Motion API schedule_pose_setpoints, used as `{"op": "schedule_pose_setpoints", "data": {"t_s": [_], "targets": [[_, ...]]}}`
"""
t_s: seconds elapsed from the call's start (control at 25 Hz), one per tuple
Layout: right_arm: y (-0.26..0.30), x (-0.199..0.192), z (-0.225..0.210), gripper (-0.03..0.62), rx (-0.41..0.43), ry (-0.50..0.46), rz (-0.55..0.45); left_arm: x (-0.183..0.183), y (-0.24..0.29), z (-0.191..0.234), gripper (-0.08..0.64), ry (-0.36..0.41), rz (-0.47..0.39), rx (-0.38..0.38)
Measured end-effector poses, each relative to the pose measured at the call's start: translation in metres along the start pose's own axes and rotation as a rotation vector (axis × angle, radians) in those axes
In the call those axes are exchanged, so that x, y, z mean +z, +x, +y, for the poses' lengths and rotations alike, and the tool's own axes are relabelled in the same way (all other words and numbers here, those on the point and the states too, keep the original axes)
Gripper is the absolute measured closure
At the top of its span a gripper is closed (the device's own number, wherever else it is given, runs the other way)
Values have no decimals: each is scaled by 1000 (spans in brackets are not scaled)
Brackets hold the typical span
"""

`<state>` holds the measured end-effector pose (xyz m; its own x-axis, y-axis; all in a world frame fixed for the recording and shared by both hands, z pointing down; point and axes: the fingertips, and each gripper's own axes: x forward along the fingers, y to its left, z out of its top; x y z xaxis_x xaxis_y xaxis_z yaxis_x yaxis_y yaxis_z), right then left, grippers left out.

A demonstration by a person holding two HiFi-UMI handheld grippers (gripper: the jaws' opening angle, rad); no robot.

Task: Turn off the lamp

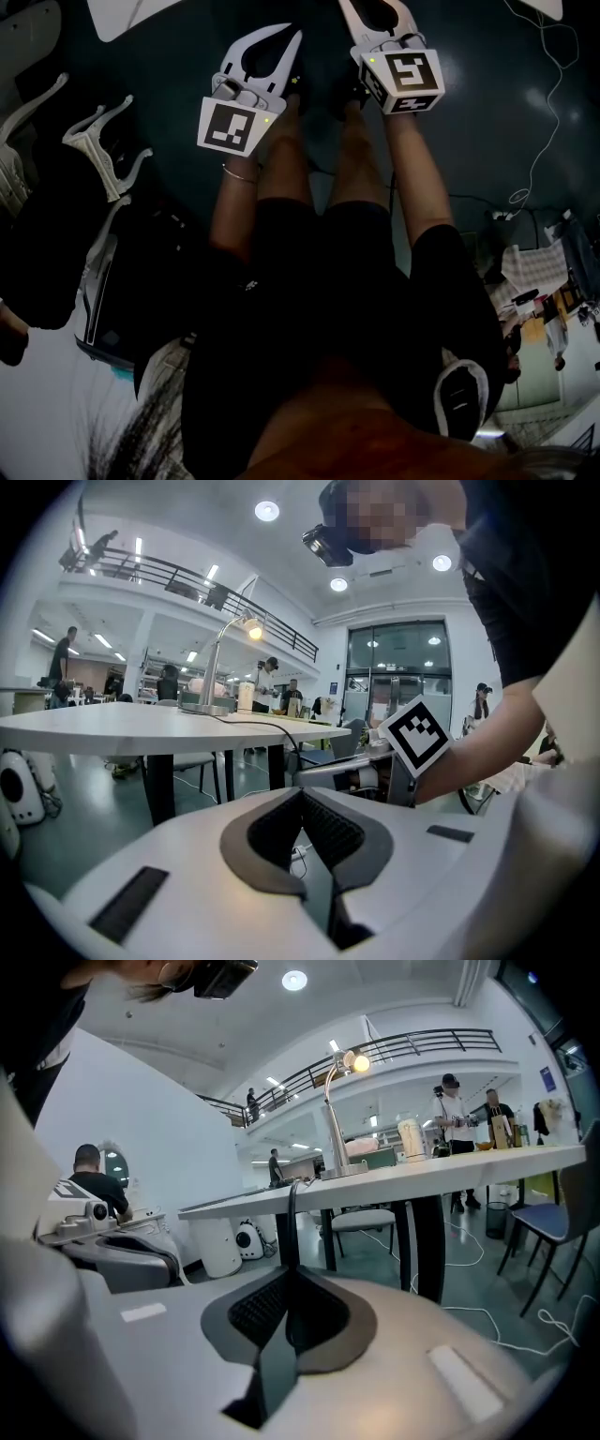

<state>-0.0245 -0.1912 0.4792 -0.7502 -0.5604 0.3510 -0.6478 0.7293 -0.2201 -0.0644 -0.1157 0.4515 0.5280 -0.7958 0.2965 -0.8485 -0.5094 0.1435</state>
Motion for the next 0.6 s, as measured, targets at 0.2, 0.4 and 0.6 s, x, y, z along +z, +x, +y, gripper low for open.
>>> {"op": "schedule_pose_setpoints", "data": {"t_s": [0.2, 0.4, 0.6], "targets": [[-2, -2, 3, 578, 35, 22, 12, -7, 1, 5, 552, -24, 9, 6], [-16, 12, 5, 580, 91, 146, -35, -11, 8, 8, 552, -13, 11, 2], [-28, 36, 9, 580, 134, 211, -83, -8, 16, 3, 552, 25, -1, -18]]}}
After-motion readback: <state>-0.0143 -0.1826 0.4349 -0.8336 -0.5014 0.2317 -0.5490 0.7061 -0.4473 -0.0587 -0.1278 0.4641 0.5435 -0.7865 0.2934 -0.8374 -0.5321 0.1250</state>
